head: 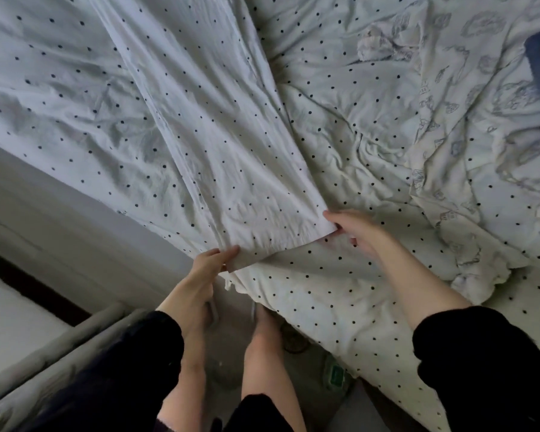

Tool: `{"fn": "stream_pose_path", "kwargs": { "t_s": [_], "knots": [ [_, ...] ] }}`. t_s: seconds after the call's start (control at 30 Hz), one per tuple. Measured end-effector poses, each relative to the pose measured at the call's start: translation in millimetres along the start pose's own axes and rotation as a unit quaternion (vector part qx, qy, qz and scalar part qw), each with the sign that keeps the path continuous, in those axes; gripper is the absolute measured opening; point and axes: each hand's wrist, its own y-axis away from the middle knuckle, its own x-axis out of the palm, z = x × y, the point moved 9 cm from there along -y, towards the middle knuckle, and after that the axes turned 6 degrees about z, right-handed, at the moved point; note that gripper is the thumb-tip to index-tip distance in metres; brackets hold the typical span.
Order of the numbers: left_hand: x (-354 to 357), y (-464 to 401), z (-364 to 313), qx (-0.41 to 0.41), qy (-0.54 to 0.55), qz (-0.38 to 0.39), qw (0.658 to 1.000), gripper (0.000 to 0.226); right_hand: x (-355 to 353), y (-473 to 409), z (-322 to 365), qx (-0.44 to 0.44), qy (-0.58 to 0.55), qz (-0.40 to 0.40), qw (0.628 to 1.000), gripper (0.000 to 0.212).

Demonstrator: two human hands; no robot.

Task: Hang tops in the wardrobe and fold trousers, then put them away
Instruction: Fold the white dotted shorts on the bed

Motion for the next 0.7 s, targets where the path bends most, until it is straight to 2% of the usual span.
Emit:
{"fn": "stream_pose_path", "kwargs": {
  "t_s": [0.07,0.17,0.27,0.5,0.6,0.7],
  "knots": [
    [-3,6,-2,-0.002,0.013,0.007,1.0,0.023,3,-3,-2,0.009,0.004,0.015,1.0,0.022],
    [-12,14,1,-0.019,0.01,-0.005,1.0,0.025,4,0,-2,0.023,-0.01,0.021,0.999,0.009],
    [-19,25,9,-0.034,0.007,-0.026,0.999,0.035,-1,10,-6,0.036,0.008,0.019,0.999,0.015],
    [-13,64,42,-0.095,-0.029,0.006,0.995,0.051,2,54,-38,0.086,0.06,0.046,0.993,0.015],
    [-13,82,38,-0.109,-0.045,0.025,0.993,0.053,4,70,-38,0.077,0.06,0.046,0.994,0.014],
    [-15,90,9,-0.095,-0.051,0.027,0.994,0.043,4,79,-11,0.043,0.039,0.035,0.998,0.01]
  ]
}}
